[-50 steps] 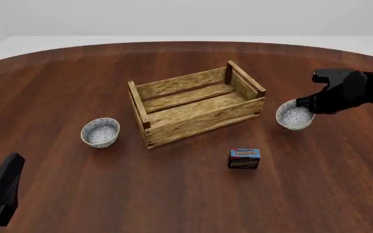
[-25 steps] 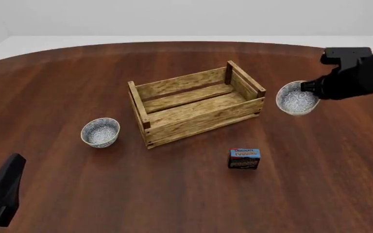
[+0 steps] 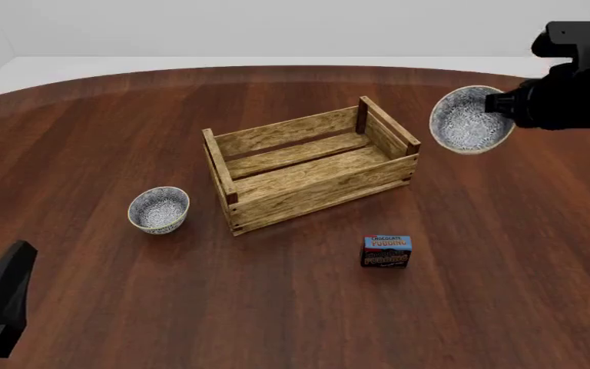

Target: Stack the right bowl on the left bowl and place them in the tray.

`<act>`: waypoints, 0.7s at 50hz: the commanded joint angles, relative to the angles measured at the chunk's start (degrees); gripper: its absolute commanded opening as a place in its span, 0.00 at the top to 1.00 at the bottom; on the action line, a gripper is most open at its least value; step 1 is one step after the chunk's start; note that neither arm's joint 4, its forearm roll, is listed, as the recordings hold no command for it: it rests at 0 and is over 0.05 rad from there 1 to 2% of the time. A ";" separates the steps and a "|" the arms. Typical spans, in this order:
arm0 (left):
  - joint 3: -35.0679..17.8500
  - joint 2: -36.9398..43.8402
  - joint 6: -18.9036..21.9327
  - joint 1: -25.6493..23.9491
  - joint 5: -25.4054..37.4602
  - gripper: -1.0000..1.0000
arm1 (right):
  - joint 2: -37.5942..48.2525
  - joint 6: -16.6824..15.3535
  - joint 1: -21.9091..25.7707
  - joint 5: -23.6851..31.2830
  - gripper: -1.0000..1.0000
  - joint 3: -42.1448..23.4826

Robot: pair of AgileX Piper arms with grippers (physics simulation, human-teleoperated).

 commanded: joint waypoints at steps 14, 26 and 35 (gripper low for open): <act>-0.76 0.00 -0.02 -0.11 0.57 0.00 | -11.88 4.51 7.83 3.96 1.00 0.94; -0.98 0.00 0.27 -0.24 0.74 0.00 | -15.87 7.68 13.33 2.12 1.00 3.54; -1.12 0.00 0.41 -0.26 0.98 0.00 | -17.41 7.94 15.73 -0.11 1.00 5.47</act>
